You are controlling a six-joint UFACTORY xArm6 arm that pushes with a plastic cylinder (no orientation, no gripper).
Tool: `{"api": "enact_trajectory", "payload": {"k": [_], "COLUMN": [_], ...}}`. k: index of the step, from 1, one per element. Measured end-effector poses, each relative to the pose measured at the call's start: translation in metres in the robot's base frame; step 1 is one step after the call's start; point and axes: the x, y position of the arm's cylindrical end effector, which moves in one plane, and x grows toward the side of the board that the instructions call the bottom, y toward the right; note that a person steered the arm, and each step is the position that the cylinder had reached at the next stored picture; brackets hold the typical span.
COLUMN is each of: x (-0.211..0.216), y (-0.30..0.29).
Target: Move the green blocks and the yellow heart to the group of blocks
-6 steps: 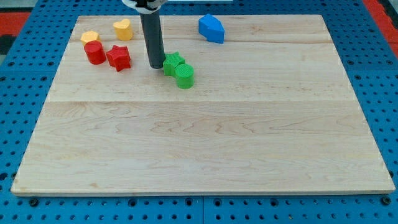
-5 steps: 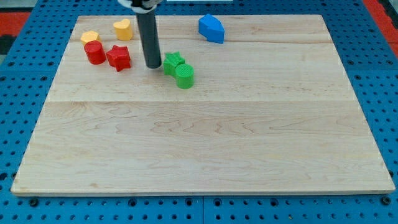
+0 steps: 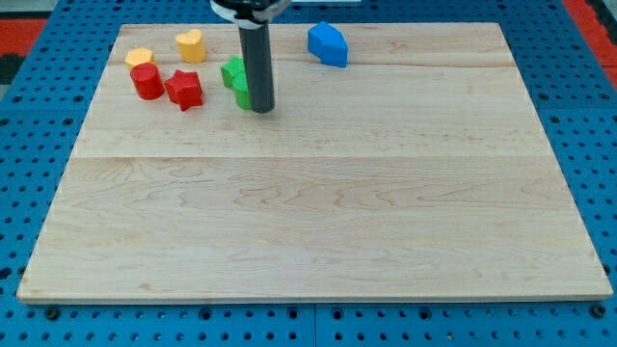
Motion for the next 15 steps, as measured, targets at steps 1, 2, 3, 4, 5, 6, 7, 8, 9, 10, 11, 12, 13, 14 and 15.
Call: {"api": "enact_trajectory", "payload": {"k": [1, 2, 3, 4, 5, 6, 7, 8, 9, 10, 11, 12, 13, 14, 15], "x": [-0.002, -0.027, -0.047, -0.061, -0.069, -0.109, -0.088, -0.086, -0.146, -0.158, -0.158, -0.156, -0.148, -0.136, -0.133], "y": [0.027, 0.02, -0.048, -0.058, -0.026, -0.061, -0.094, -0.088, -0.088, -0.127, -0.174, -0.166, -0.156, -0.117, -0.116]}}
